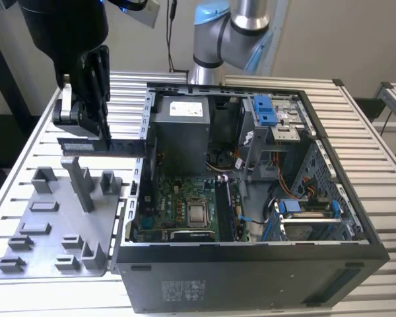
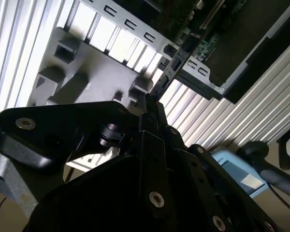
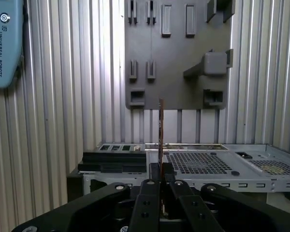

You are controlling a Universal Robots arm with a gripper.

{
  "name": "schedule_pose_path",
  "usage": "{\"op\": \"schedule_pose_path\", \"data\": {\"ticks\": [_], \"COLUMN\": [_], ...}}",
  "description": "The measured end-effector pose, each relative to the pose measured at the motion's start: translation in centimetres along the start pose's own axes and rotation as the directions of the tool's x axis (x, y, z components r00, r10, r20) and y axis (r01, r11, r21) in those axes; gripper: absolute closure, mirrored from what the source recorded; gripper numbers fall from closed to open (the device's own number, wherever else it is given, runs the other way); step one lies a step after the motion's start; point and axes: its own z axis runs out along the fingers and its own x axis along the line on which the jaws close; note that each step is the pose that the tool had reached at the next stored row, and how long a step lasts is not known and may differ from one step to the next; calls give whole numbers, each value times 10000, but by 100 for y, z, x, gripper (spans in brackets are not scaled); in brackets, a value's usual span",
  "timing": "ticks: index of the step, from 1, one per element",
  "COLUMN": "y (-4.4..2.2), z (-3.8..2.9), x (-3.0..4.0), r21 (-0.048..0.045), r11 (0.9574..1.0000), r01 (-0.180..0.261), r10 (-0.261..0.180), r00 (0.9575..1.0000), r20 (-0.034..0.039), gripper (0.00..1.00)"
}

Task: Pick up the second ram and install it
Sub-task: 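Pick up the second ram and move it above second insertion slot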

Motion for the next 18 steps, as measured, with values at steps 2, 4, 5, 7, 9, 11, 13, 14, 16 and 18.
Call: {"op": "schedule_pose_path", "data": {"ticks": [2,4,5,7,9,11,13,14,16,18], "y": [-74,-142,-172,-231,-288,-342,-404,-434,-494,-549], "z": [1,2,2,2,3,3,4,5,5,6], "x": [-1,-2,-3,-4,-5,-6,-7,-8,-9,-10], "r21": [-4,-6,-7,-8,-9,-9,-10,-10,-11,-12], "r11": [10000,10000,10000,10000,10000,10000,10000,10000,10000,10000], "r01": [0,0,0,0,-1,0,0,0,-1,0], "r10": [0,0,0,0,1,0,0,0,1,0], "r00": [10000,10000,10000,10000,10000,10000,10000,10000,10000,10000], "r20": [0,0,0,0,0,0,1,1,0,0], "gripper": [86,86,86,86,86,86,86,86,86,86]}}
